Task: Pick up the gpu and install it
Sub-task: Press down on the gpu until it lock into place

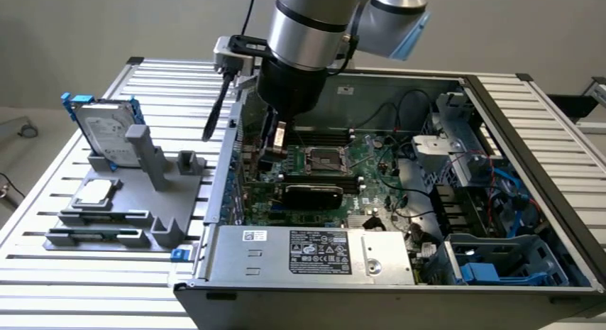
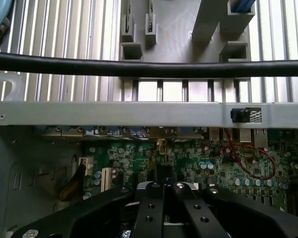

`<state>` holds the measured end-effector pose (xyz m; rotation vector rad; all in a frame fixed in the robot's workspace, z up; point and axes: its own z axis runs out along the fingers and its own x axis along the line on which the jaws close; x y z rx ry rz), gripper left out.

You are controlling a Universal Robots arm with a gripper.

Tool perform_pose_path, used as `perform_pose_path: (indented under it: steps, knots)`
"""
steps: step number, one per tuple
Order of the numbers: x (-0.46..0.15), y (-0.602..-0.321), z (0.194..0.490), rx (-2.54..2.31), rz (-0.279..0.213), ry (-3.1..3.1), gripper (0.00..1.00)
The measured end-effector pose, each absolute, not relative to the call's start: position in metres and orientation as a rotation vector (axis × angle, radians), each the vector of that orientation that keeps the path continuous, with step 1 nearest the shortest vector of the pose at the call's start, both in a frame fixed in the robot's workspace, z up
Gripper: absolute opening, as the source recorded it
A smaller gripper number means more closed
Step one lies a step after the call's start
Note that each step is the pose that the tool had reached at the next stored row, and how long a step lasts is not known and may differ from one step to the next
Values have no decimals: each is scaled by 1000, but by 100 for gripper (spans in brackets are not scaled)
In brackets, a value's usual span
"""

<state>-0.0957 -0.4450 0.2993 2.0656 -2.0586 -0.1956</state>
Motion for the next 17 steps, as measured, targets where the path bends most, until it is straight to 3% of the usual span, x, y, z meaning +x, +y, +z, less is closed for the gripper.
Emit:
perform_pose_path:
  steps: [17]
  knots:
    - [-72,-445,299,2073,-184,-2068,11]
